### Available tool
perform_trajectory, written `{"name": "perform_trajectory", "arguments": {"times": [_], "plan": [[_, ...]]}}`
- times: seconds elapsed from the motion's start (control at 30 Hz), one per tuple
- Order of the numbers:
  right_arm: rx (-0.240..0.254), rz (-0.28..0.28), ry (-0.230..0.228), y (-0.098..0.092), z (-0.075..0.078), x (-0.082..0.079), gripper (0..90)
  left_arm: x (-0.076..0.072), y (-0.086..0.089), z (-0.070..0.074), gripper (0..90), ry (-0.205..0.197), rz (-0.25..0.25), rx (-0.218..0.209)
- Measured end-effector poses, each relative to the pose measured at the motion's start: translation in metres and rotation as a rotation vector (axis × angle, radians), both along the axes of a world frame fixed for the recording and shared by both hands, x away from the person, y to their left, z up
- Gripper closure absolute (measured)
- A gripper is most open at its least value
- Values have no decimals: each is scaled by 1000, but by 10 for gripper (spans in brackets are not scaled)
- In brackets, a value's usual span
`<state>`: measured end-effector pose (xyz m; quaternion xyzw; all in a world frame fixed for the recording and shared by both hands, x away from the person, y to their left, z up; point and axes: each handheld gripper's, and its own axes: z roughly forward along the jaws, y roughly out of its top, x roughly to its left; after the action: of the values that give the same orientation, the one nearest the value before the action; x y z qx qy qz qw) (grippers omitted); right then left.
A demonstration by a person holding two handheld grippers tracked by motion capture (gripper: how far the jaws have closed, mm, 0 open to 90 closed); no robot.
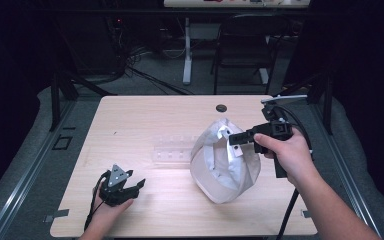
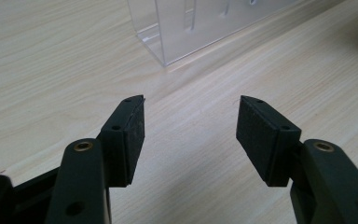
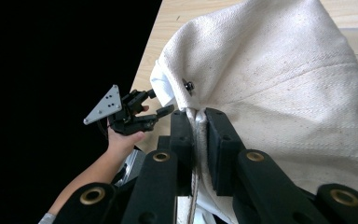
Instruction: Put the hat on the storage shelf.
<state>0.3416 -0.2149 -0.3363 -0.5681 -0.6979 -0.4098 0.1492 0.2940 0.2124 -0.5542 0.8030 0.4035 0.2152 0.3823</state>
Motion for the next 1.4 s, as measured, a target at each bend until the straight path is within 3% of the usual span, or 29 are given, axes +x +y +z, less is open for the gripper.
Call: {"name": "perform_trajectory", "arguments": {"times": [0.2, 0.33, 0.47, 0.73, 1.17, 1.4], "plan": [[9, 2, -8, 2, 7, 3, 822, -2, -3, 6, 425, -5, -23, -37], [20, -7, -17, 3, 13, 7, 822, -3, -8, 14, 442, -6, -36, -101], [28, -24, -22, 4, 19, 13, 822, -2, -16, 21, 447, -1, -48, -134], [30, -40, -45, 10, 32, 21, 822, -1, -36, 36, 444, -34, -84, -131], [25, -66, -49, 25, 42, 41, 822, -2, -105, 60, 426, -97, -205, -60], [35, -70, -46, 33, 42, 50, 822, 0, -127, 68, 402, -116, -223, -71]]}}
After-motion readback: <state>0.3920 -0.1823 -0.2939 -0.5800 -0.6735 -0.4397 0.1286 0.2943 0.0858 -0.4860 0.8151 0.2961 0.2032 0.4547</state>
